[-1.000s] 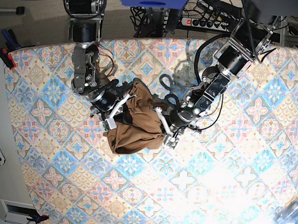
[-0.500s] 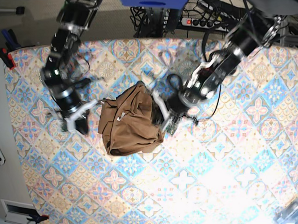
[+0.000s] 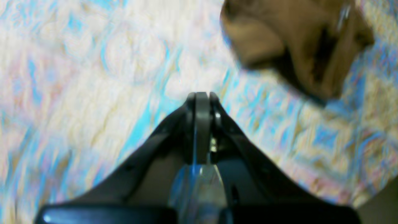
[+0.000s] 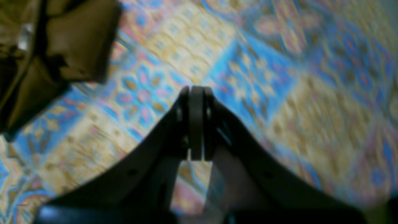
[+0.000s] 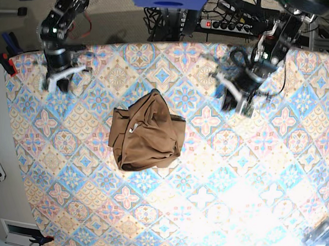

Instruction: Layout the t-shirt on the table in an organized manner, then fold the t-shirt properly

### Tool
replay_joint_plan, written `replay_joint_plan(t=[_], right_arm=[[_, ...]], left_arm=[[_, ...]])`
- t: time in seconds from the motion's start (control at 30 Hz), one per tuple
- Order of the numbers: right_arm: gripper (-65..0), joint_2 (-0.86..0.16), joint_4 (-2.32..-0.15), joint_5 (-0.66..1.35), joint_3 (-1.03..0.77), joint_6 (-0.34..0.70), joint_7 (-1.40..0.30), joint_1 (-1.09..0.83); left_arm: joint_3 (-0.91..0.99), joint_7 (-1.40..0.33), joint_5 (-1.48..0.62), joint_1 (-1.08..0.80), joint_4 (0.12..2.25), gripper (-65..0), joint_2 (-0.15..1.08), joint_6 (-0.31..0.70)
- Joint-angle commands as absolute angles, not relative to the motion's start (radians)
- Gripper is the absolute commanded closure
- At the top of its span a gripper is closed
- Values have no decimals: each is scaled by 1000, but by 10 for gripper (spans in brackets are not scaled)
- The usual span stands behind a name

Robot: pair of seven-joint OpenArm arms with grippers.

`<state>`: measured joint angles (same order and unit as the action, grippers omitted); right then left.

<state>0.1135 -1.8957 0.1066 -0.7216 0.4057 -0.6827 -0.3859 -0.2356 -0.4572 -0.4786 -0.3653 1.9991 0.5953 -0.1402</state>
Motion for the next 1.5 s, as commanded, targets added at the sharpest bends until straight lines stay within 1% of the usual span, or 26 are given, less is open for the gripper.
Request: replay_joint_plan(t=[0.0, 0.13, 0.27, 0.43, 0.57, 0.63, 0.73, 0.8, 0.93, 1.0, 1.17, 1.23, 1.47], right_arm=[[0, 128, -1916, 124, -737, 414, -661, -418], [0, 148, -1934, 127, -765, 414, -657, -510], [0, 151, -1937, 128, -779, 412, -656, -552], [0, 153, -1937, 128, -820, 412, -656, -588], [0, 154, -1937, 128, -866, 412, -656, -639], [0, 154, -1937, 128, -888, 412, -657, -661], [0, 154, -1934, 128, -895, 412, -662, -699], [0, 154, -1928, 128, -894, 414, -662, -722], [0, 154, -1902, 124, -894, 417, -659, -731], [0, 151, -1885, 122, -894, 417, -659, -731], [0, 148, -1813, 122, -891, 417, -657, -730], [0, 148, -1779, 122, -891, 417, -657, -725], [0, 148, -1641, 122, -889, 417, -657, -723]], left_arm=[[-219, -427, -481, -381, 2034, 0, 602, -134], [-130, -423, -481, -530, 2069, 0, 599, -134], [-44, -421, -481, -662, 2074, 0, 599, -122], [47, -418, -481, -799, 2075, 0, 579, 5], [122, -326, -478, -920, 2075, 0, 535, 102], [131, -315, -446, -964, 2074, 0, 532, 124], [125, -315, -344, -1013, 2069, 0, 526, 125], [127, -311, -292, -1050, 2058, 0, 492, 127], [131, -309, -211, -1058, 2018, 0, 423, 134], [124, -308, -174, -1050, 1974, 0, 417, 134], [87, -305, -166, -1004, 1839, 0, 409, 134], [67, -269, -165, -975, 1785, 0, 409, 147], [39, -246, -162, -811, 1494, 0, 403, 346]])
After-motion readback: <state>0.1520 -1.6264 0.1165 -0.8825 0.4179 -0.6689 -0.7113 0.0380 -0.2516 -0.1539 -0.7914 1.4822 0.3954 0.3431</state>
